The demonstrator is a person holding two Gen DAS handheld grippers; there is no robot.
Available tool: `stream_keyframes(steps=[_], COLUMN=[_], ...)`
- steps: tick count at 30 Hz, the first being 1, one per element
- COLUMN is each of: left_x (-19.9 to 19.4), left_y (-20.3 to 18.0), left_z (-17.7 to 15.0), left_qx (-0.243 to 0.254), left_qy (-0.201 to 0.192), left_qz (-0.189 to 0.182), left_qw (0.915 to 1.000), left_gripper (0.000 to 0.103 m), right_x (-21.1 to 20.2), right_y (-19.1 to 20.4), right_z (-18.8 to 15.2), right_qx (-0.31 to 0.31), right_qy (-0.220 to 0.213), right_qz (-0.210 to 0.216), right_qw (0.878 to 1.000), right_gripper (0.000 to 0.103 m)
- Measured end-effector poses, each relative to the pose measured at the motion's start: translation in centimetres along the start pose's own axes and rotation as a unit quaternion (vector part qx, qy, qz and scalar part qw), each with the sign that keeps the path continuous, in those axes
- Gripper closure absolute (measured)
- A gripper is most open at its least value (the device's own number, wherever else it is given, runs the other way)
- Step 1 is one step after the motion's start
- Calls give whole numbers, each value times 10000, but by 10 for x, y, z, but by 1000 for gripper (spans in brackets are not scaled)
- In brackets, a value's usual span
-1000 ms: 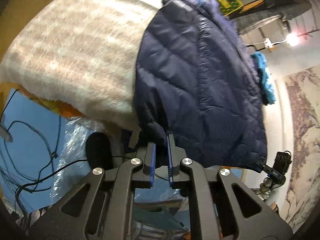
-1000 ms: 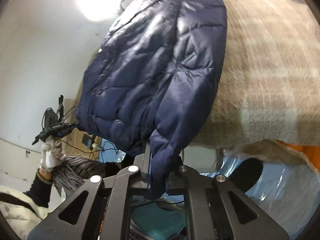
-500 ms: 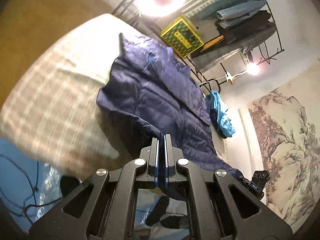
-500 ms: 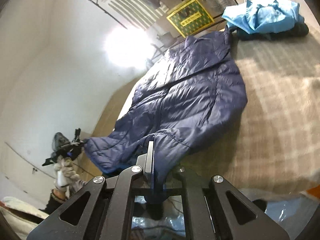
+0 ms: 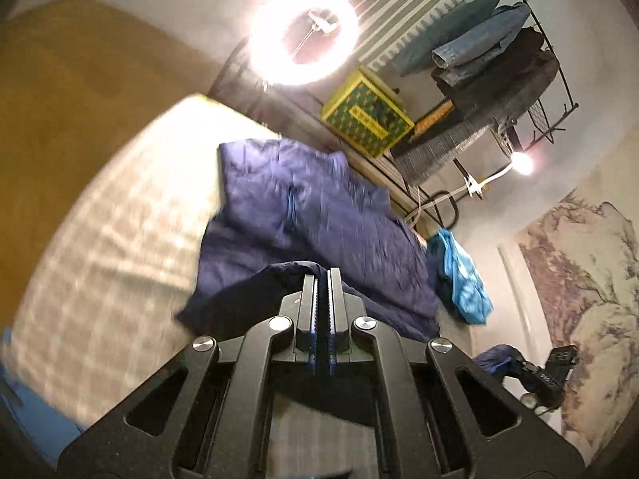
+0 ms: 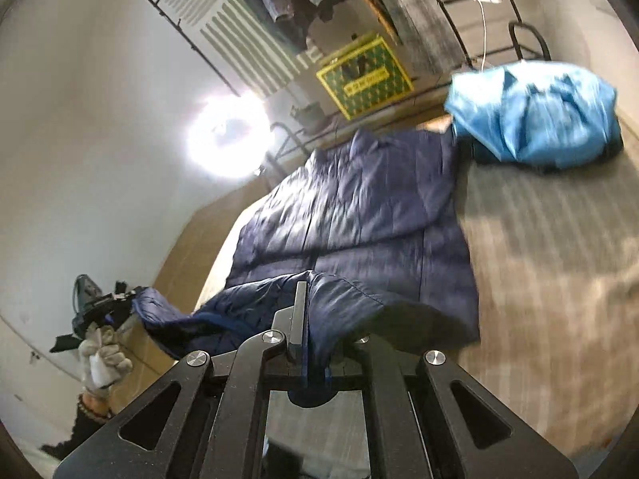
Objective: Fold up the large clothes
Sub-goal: 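Lift the hem with both tools and fold it toward the collar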
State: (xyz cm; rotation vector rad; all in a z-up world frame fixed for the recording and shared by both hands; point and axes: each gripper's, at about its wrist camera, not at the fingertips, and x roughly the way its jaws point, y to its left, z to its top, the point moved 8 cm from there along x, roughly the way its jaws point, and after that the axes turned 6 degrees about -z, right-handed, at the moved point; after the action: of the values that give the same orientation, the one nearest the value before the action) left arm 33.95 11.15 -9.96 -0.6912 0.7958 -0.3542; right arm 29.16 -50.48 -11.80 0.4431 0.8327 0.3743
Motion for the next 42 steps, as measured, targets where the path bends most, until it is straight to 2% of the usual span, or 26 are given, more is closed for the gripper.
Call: stream_keyframes(steps=[8,13,18,24,29,34,42], left_x=[79,150,217,296,341,367,386], left_y=[-6,0,11,47,65,77,84], left_z=[84,138,171,190,193,191,187], left_qx=[304,514,605,525,566,556,620], left_qy=[-274,-366,-347,-149,-74,-24,57], left_qz=[481,923,1216,1555,1711,1797,1907], left_qw=[9980,9937,9901,9863,9836,9821,9797], left_gripper=[102,102,102,102,102,102,102], right_x=[64,119,179,243,288,309,330], right_y=[-11,-25,-42,-77,-104,-123,-135], right_z=[93,151,195,216,220,218,220], right_qx=[-173,-217,-295,-130,-68,-39,-86], right_qy=[-256,-373,-406,-273,-93,38,140], right_qz=[-460,-761,-1091,-1444,-1736,-1867,-2006], right_qw=[9985,9962,9928,9891,9847,9824,9795], right_gripper=[100,100,100,100,100,100,100])
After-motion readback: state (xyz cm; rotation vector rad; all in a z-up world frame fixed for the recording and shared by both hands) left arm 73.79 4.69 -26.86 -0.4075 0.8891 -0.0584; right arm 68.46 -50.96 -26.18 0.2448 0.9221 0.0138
